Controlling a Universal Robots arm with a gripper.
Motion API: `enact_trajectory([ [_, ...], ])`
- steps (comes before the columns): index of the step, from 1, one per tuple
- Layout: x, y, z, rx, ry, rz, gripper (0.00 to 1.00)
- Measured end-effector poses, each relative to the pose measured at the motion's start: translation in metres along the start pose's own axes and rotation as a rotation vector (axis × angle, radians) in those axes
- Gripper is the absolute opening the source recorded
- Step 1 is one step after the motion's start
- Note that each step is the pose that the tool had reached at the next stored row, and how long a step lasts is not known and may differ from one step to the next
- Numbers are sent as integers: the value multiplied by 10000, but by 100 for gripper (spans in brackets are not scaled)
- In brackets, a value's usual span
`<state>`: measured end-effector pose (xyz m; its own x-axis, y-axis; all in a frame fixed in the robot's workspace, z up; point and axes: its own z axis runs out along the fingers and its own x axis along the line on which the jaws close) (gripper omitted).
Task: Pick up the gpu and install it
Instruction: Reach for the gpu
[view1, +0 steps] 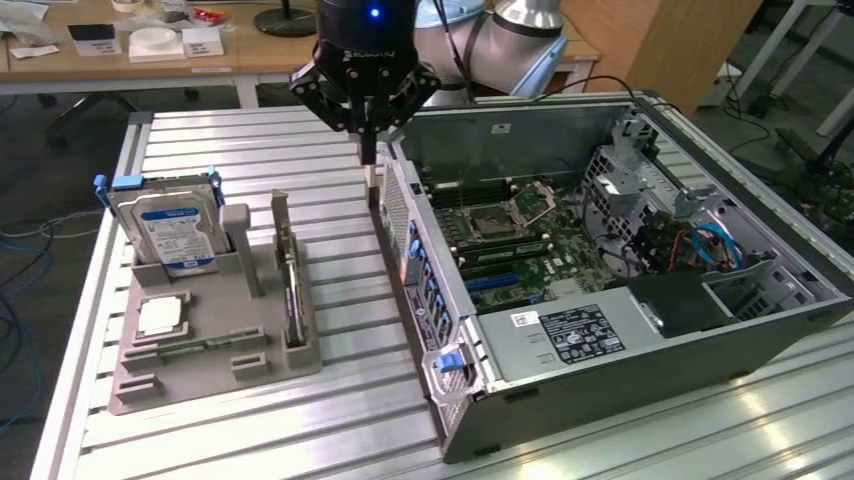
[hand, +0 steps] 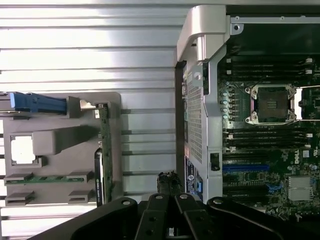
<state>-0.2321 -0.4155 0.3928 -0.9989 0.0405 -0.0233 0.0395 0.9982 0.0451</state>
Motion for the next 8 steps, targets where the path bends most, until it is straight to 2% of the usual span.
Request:
enact_trajectory([
  [8,166,-59,-4,-2,3,-71,11],
])
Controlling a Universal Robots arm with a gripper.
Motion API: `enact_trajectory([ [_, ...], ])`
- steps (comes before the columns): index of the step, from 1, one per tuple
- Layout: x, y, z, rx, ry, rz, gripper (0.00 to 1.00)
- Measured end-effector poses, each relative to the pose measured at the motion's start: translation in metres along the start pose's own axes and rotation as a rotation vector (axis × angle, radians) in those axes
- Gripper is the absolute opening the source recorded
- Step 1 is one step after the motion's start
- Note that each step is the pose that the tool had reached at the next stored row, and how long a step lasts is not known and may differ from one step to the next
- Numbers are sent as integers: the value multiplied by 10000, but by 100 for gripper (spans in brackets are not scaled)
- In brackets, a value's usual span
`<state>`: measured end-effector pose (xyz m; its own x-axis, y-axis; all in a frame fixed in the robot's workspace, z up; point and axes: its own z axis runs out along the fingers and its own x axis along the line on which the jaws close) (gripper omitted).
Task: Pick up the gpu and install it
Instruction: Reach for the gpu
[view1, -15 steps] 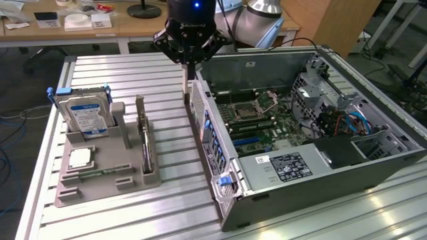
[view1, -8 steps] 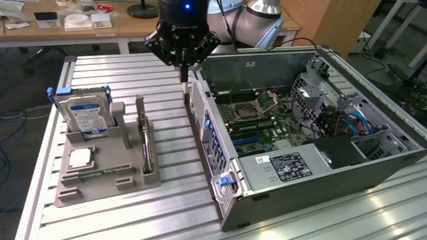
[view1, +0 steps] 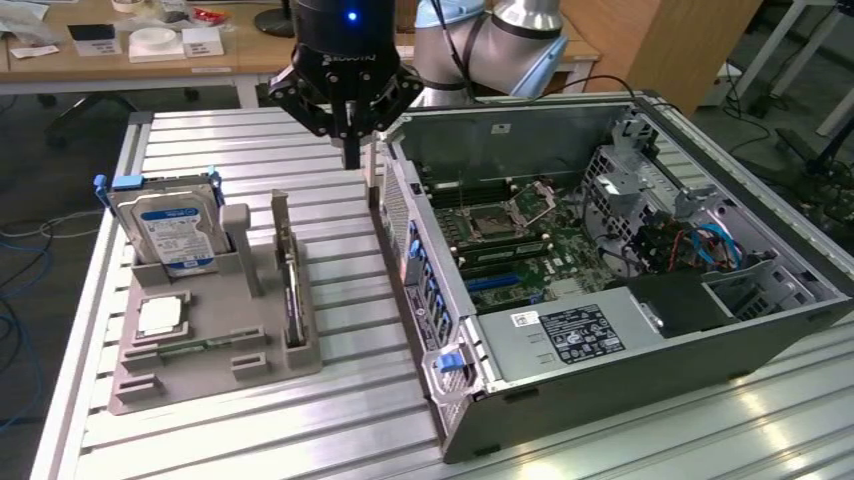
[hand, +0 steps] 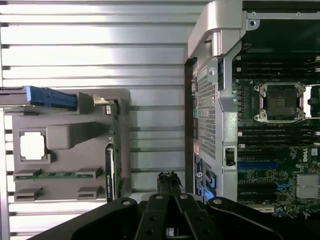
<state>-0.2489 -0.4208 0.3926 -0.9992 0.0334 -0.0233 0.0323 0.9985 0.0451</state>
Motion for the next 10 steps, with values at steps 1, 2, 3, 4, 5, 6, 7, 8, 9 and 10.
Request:
enact_trajectory([
  [1,24,-4,-1,0,1,-5,11],
  [2,51,-7,-1,0,0,-8,11],
  [3,80,-9,-2,0,1,-11,11],
  [4,112,-10,-2,0,1,-13,11],
  [5,144,-11,-3,1,1,-15,11],
  [6,176,-12,-4,1,1,-16,11],
  [7,208,-14,-3,0,1,-17,11],
  [8,238,-15,-4,0,1,-17,11],
  [9,266,-16,-4,0,1,-19,11],
  [10,292,-16,-5,0,1,-20,11],
])
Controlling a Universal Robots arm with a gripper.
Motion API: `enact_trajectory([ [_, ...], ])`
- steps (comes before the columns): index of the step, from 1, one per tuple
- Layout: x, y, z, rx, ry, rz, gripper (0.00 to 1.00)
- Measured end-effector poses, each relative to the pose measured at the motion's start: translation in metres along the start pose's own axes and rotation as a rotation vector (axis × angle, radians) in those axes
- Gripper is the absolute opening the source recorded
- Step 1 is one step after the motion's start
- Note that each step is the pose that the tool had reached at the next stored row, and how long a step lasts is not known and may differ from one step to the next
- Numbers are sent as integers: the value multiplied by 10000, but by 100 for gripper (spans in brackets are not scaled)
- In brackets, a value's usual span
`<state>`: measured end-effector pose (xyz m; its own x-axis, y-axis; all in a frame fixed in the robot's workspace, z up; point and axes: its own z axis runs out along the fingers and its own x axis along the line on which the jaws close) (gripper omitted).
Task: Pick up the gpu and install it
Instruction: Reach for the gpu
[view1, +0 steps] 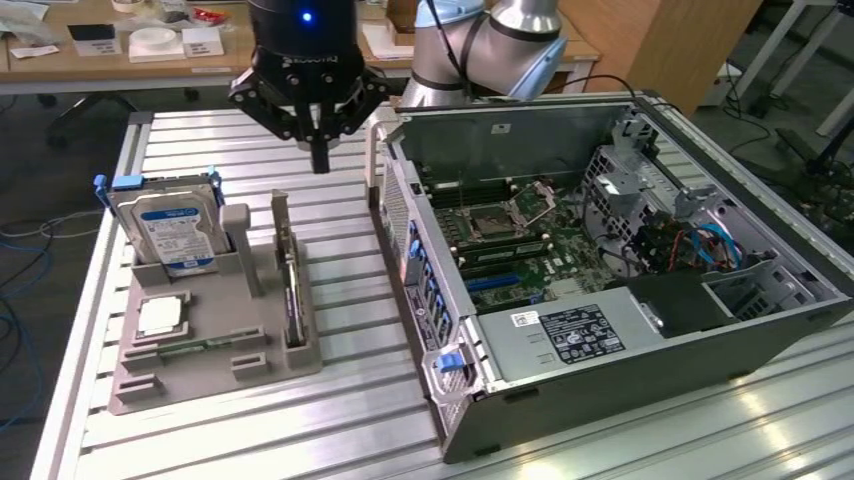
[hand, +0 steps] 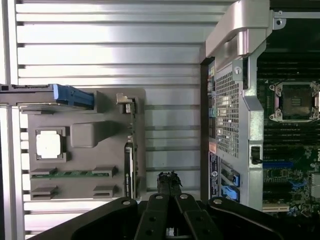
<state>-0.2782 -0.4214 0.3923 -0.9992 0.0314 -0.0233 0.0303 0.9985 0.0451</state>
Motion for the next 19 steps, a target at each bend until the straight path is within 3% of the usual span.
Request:
enact_trajectory([
  [19,436,-14,-7,1,2,-19,11],
])
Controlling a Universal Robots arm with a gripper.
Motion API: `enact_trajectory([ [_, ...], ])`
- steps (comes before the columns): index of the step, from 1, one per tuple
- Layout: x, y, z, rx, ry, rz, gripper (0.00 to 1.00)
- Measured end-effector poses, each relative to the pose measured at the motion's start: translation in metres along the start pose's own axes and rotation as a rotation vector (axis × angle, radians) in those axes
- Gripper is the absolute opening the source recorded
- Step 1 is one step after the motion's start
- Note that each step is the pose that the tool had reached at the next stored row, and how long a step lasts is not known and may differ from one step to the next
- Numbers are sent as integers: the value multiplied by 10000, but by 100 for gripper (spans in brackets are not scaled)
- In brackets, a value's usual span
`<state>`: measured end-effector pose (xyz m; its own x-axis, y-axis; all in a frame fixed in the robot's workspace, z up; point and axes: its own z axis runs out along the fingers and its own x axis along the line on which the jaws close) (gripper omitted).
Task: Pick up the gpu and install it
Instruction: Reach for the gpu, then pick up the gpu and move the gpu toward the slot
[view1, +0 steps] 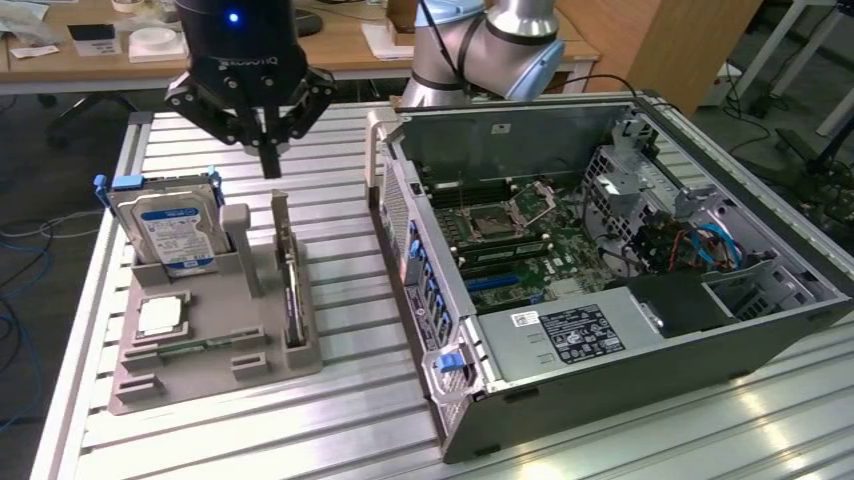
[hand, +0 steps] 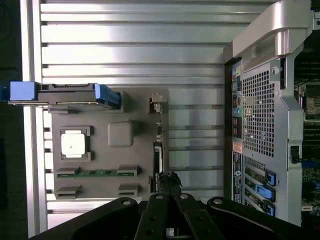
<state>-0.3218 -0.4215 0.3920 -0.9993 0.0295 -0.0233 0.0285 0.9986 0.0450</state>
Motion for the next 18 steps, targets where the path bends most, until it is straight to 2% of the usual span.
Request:
enact_trajectory([
  [9,179,-6,-2,-1,-2,0,11],
  [18,180,-6,-3,-1,0,0,11],
])
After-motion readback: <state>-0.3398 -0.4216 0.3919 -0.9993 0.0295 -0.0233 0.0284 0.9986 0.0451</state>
